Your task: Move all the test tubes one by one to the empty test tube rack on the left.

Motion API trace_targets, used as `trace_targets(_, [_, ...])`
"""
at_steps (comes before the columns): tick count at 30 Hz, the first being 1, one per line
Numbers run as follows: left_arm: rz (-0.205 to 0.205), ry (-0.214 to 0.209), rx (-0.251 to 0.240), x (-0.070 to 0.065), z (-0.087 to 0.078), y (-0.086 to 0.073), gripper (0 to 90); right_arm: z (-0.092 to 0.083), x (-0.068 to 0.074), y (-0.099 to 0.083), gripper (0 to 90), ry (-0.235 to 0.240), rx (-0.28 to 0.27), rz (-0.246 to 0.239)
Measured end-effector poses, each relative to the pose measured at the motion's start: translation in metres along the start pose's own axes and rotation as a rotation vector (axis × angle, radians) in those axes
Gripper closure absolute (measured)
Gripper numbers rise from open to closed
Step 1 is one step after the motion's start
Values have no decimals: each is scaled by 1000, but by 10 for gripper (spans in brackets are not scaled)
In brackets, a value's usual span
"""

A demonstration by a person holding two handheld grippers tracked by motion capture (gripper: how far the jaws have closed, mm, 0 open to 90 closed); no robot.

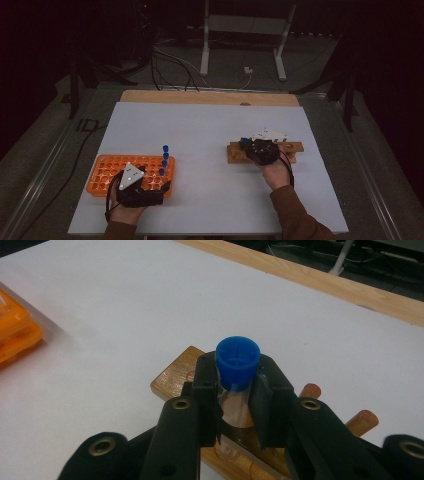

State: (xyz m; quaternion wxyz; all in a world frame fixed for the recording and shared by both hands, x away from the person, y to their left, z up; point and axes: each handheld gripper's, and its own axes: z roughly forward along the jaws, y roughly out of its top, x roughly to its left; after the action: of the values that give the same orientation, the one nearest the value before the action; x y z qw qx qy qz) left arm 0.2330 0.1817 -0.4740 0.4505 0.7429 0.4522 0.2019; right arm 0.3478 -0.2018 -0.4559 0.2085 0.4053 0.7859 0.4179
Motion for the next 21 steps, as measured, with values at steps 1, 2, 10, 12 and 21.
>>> trace_targets(1, [0,-1,0,0,0,0,7,0,0,0,755,-1,2,9])
trace_targets(2, [0,-2,0,0,0,0,7,0,-1,0,756,1,4,18])
trace_targets(10, [1,-2,1,0,0,0,7,-3,-1,0,760,-13,8,19])
trace_targets(12, [1,-2,1,0,0,0,7,-5,-1,0,760,-13,-4,21])
trace_targets(21, [4,-4,2,-1,0,0,7,-19,-4,7,761,-15,-59,43])
